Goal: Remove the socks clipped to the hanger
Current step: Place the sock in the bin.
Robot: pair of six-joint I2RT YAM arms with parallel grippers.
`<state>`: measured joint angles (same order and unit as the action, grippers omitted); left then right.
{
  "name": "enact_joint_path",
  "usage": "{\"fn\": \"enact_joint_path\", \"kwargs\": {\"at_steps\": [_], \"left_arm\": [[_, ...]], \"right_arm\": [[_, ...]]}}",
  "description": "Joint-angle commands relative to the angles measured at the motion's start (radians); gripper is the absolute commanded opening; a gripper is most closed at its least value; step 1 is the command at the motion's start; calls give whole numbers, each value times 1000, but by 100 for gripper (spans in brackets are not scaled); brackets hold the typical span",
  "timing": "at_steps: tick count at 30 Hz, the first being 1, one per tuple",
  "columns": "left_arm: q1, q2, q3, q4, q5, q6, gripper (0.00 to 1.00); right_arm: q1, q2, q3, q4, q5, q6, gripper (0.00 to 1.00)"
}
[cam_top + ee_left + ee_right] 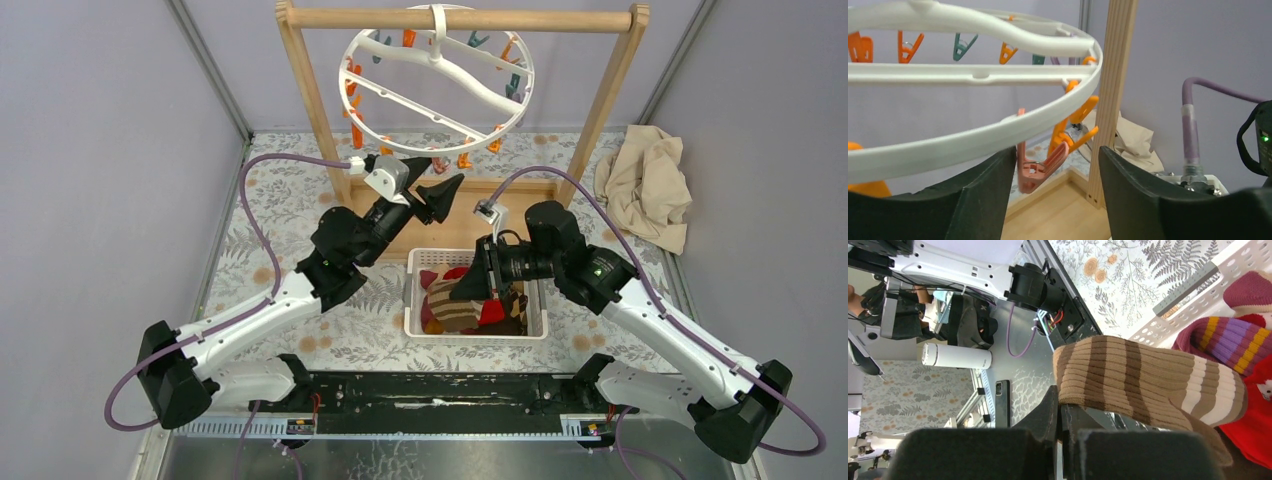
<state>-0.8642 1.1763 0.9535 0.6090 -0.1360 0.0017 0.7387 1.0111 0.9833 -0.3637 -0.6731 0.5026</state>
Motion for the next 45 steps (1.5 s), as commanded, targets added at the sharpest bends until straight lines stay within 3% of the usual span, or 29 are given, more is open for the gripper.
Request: {"fn": "enact_joint_path", "kwargs": {"at_steps": [1, 8, 39, 41, 45], "left_arm": [[-6, -25, 25, -56, 15, 1, 72], [-10, -71, 10, -133, 18, -69, 98], [-148, -302, -136, -365, -124, -173, 99], [-151, -306, -136, -376, -126, -176, 99], [-157, -313, -132, -402, -133, -175, 99]], "right_arm": [[-4, -19, 49, -43, 30, -50, 0], [-3, -8, 75, -121, 142, -98, 0], [-4, 166, -179, -231, 725, -69, 0], [-4, 184, -173, -261, 769, -58, 6], [-3, 188, -151, -286, 806, -44, 35]]}}
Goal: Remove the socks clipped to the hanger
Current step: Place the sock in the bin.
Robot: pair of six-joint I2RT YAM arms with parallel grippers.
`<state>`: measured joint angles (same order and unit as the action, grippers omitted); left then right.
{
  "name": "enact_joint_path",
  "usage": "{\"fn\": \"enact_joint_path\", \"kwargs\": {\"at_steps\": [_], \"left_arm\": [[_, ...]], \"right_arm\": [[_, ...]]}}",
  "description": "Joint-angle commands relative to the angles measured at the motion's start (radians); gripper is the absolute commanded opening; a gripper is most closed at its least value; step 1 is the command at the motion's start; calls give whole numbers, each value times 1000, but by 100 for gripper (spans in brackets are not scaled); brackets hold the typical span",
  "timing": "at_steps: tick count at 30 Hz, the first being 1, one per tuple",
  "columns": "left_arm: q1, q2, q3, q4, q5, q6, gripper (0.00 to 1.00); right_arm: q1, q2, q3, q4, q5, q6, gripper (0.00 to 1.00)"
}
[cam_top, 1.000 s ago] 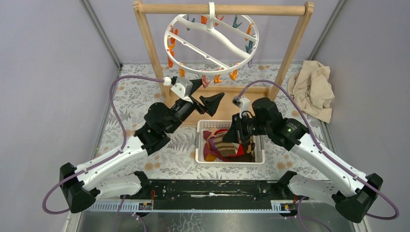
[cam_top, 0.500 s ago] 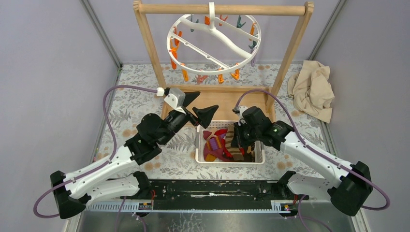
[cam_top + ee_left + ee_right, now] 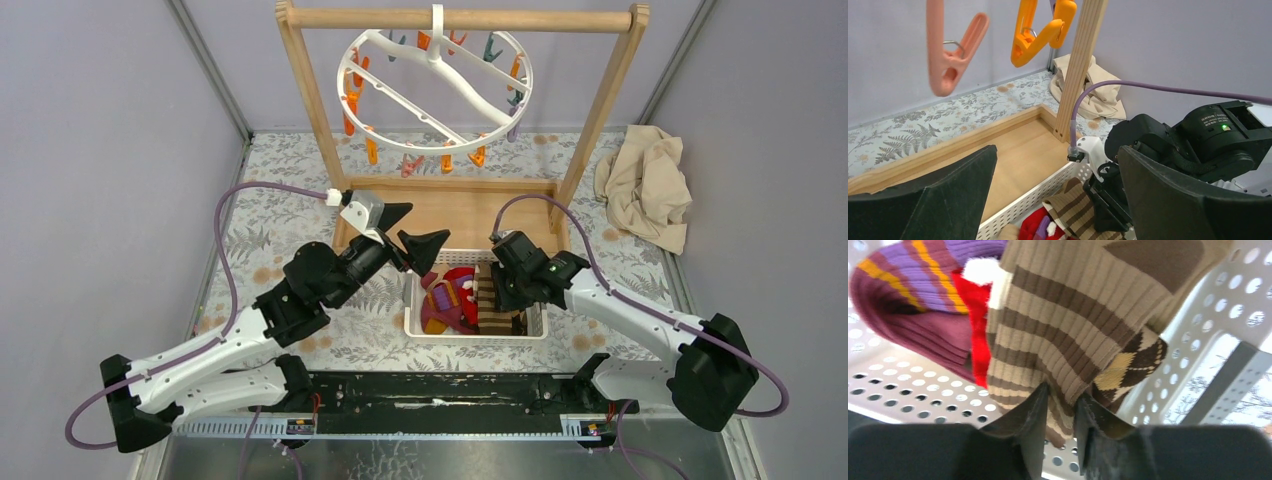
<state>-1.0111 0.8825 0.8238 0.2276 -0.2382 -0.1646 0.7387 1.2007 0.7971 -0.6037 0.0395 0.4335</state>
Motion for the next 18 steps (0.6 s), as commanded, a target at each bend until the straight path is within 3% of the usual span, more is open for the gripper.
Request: {"fn": "enact_joint_path", "kwargs": {"at_steps": [1, 12, 18], "left_arm": [[-12, -22, -1, -27, -34, -9, 99], [-14, -36, -6, -61, -50, -8, 99], [-14, -33, -5, -80, -68, -4, 99]], "right_arm": [[-3, -6, 46, -55, 104, 26, 38], [4, -15, 228, -178, 221, -34, 51], [78, 22, 264, -132, 203, -51, 51]]}}
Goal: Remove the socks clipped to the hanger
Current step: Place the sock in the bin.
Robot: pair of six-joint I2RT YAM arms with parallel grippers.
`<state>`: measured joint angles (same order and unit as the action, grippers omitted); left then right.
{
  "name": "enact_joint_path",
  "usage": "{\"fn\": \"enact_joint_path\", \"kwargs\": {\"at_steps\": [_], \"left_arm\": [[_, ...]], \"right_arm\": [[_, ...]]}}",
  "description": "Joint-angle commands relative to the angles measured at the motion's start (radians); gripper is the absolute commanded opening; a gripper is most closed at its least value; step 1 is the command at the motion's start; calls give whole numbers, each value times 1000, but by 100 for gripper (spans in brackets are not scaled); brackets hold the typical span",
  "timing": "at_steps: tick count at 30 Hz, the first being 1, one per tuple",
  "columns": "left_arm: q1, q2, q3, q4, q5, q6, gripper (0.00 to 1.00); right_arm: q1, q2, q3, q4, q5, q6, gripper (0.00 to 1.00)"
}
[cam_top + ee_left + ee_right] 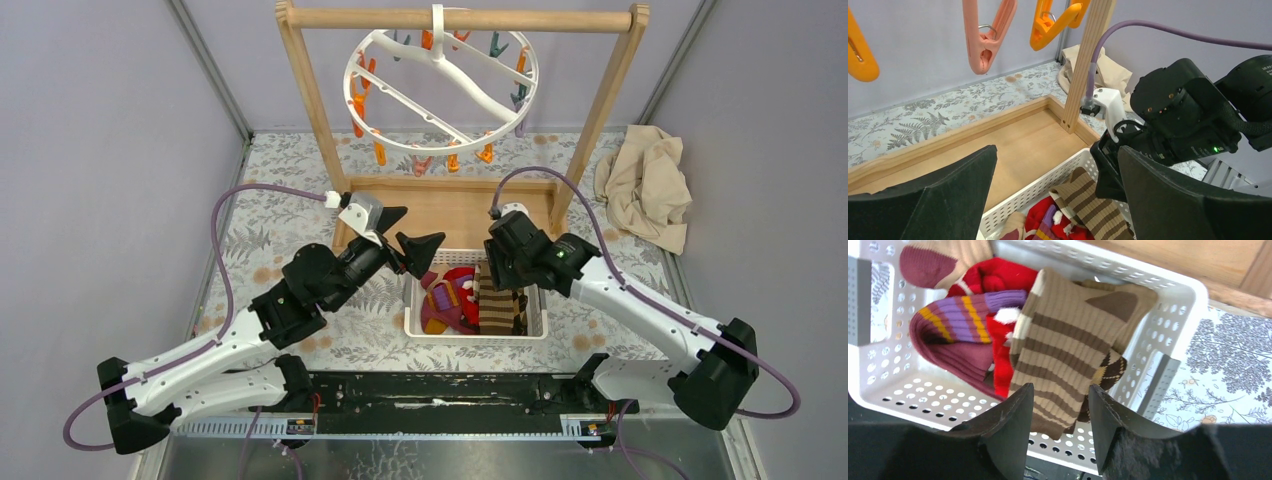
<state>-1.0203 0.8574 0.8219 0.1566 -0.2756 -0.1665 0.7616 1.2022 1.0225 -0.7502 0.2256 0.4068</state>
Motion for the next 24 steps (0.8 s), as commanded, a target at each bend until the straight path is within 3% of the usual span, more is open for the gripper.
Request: {"fn": "enact_joint_path", "kwargs": {"at_steps": [1, 8, 12, 19, 24], "left_arm": [[-4, -3, 2, -19, -31, -2, 99], [-5, 4, 6, -40, -43, -18, 99], [-6, 8, 13, -60, -42, -22, 99], [-6, 21, 29, -89, -45, -33, 99], [-7, 65, 63, -146, -65, -53, 99]], "right_arm": [[68, 31, 38, 33, 2, -23, 52], [100, 83, -27, 177, -88, 9, 56], [98, 98, -94, 209, -41, 85, 62], [21, 66, -260, 323, -112, 143, 68], [-28, 34, -323, 331, -75, 155, 71]]}}
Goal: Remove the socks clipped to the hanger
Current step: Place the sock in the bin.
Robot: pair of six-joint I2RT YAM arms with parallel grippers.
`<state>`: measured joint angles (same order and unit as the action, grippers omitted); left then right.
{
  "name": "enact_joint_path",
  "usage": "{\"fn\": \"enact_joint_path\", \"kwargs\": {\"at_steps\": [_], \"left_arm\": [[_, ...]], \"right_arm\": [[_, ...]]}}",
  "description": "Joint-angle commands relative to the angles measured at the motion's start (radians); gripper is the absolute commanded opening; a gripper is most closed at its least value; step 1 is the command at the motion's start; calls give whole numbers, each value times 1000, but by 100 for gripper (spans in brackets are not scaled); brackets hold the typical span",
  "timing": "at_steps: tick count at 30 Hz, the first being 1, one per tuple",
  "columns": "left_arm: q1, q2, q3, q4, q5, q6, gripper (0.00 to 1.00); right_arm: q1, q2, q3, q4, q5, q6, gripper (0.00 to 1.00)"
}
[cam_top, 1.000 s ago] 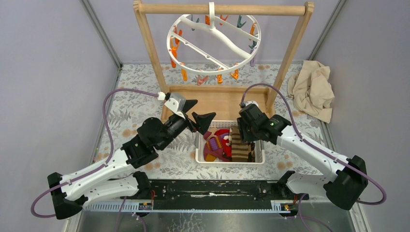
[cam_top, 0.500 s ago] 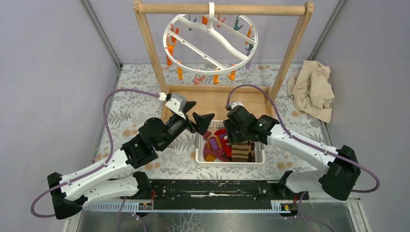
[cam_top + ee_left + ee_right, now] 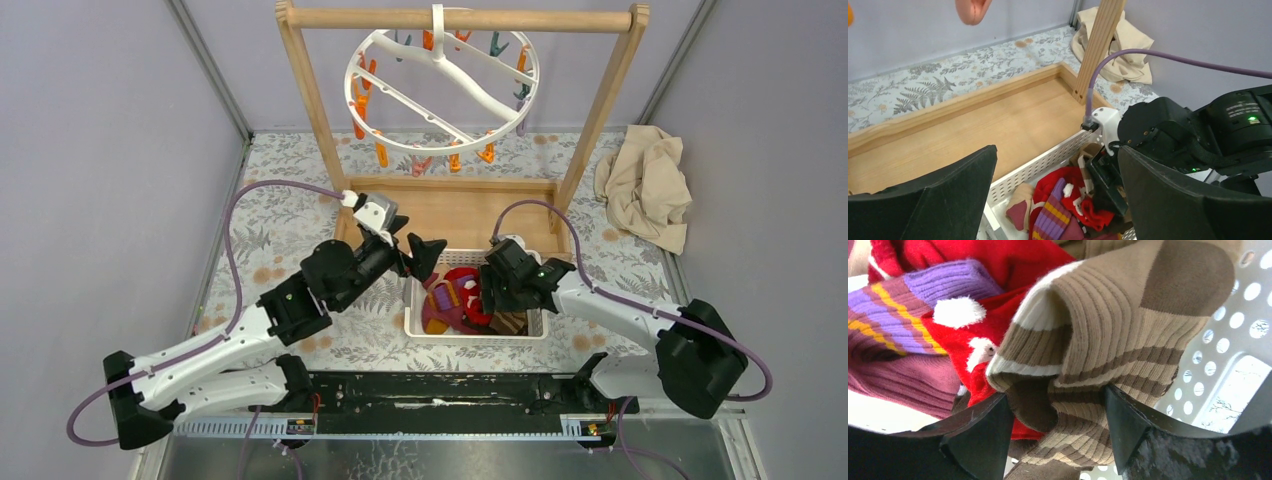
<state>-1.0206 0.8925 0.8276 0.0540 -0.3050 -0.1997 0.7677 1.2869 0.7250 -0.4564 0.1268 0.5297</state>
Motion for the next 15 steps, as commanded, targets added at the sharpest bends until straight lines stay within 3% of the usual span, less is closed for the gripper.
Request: {"fn": "enact_joint_path", "kwargs": {"at_steps": [1, 15], "left_arm": [[-7, 41, 66, -50, -38, -23, 99], [-9, 182, 122, -274, -110, -131, 98]], "right_arm": [[-39, -61, -31, 35, 44, 33, 71], [-63, -172, -3, 39, 61, -23, 71]]}}
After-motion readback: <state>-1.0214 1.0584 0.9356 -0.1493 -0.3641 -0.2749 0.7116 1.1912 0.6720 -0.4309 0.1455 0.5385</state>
